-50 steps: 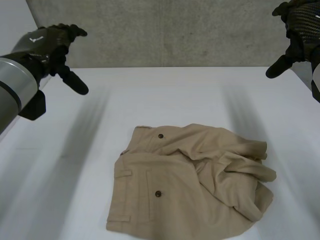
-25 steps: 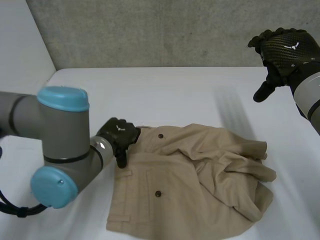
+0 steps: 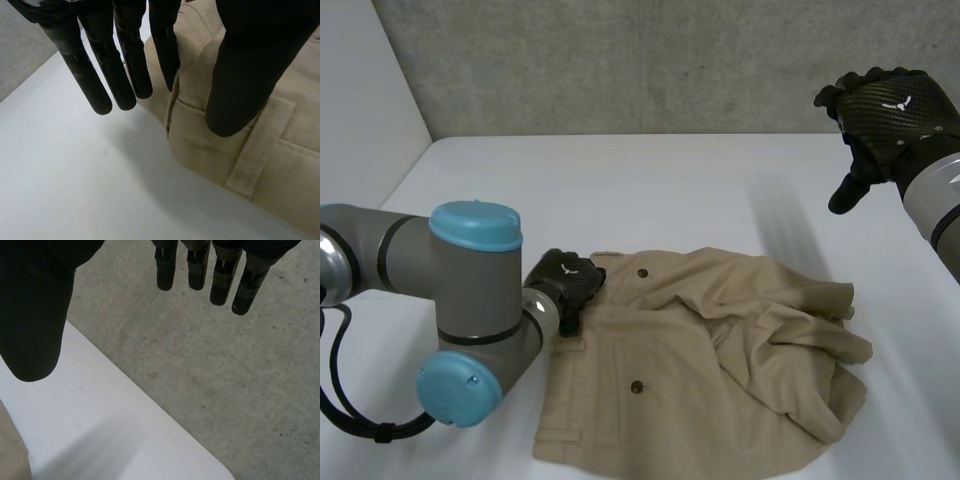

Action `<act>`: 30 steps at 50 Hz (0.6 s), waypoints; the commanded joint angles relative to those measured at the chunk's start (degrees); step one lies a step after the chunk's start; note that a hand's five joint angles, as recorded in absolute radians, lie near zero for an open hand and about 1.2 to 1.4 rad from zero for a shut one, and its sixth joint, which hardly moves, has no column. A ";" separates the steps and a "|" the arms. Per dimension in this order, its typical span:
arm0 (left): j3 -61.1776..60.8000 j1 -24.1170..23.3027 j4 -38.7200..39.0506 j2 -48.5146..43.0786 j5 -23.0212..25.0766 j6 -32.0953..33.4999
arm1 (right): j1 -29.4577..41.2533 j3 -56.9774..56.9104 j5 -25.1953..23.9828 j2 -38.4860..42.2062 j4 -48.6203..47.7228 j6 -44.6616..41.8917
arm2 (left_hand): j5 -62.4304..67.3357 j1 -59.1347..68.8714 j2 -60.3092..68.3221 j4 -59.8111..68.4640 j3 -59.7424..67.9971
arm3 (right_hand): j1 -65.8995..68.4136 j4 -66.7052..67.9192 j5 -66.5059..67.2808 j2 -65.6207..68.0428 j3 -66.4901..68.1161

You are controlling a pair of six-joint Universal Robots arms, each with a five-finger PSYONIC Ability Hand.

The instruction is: Fold the shorts.

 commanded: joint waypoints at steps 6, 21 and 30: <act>1.73 0.05 0.12 0.14 -1.04 -0.33 | 0.00 0.08 0.01 0.68 0.04 0.05 | 38.19 38.74 38.25 38.17 38.28 | -1.73 -3.28 -4.03 -2.93 -2.00; 5.95 20.16 14.00 9.45 -16.25 10.73 | 0.09 -0.01 -0.08 0.95 -0.05 0.05 | 38.19 38.74 38.25 38.17 38.28 | -1.73 -3.28 -4.03 -2.93 -2.00; 5.78 25.89 23.24 12.62 -12.21 21.20 | 0.26 -0.09 0.01 2.62 -0.05 0.05 | 38.19 38.74 38.25 38.17 38.28 | -1.73 -3.28 -4.03 -2.93 -2.00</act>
